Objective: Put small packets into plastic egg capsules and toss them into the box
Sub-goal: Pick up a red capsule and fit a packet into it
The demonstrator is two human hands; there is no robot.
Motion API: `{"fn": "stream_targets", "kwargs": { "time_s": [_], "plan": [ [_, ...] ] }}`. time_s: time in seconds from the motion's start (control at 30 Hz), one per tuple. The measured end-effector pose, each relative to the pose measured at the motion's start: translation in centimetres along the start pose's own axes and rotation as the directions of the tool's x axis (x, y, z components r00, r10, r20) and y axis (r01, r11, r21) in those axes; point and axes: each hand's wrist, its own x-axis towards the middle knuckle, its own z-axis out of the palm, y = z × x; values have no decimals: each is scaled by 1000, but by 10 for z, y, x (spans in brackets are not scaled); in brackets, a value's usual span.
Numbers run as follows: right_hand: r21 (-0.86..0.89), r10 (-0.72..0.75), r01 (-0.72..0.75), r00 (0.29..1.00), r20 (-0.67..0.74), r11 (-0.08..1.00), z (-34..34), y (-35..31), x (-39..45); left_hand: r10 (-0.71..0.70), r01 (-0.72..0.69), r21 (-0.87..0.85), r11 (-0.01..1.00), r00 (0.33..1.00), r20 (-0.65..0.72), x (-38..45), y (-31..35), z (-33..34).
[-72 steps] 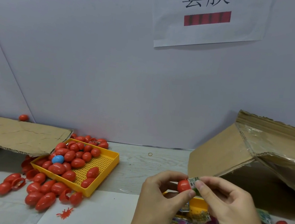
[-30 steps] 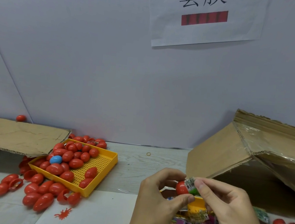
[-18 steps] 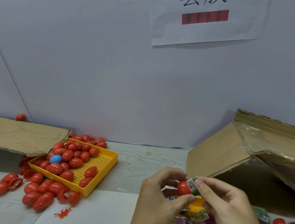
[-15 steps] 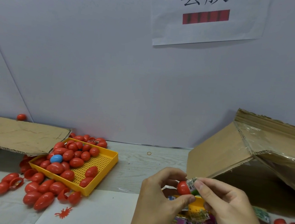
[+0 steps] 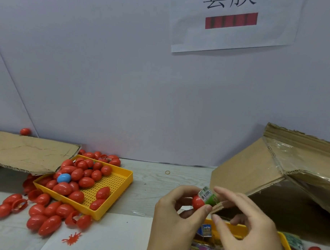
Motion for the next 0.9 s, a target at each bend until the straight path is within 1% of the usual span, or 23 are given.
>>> {"fn": "stream_targets", "kwargs": {
  "time_s": [0.07, 0.27, 0.33, 0.47, 0.6, 0.73, 0.8, 0.9],
  "plan": [
    [-119, -87, 87, 996, 13, 989, 6, -1, -2, -1, 1, -3, 1000, 1000, 10, -1, 1, 1],
    [-339, -166, 164, 986, 26, 926, 11, 4, -2, 23, -25, 43, 999, 999, 42, -3, -2, 7],
    [-372, -192, 178, 981, -2, 911, 10, 5, -1, 13, -16, 49, 999, 998, 63, -4, -2, 9],
    [-354, -219, 185, 974, -58, 917, 9, 4, -2, -20, 19, 17, 1000, 997, 73, -4, -2, 10],
    [-345, -241, 208, 969, -55, 915, 9, 3, -1, -67, 70, -29, 997, 993, 95, -2, -2, 7],
    [-262, -253, 228, 965, -65, 938, 10, 2, -3, -128, 150, -174, 973, 983, 129, -2, -3, 7],
    [-222, -281, 264, 959, -47, 939, 11, 2, -4, -123, 148, -202, 968, 984, 130, -3, -1, 7],
    [-179, -294, 284, 955, -32, 942, 11, 2, -4, -112, 141, -199, 970, 983, 149, -2, 0, 5]
  ]
}}
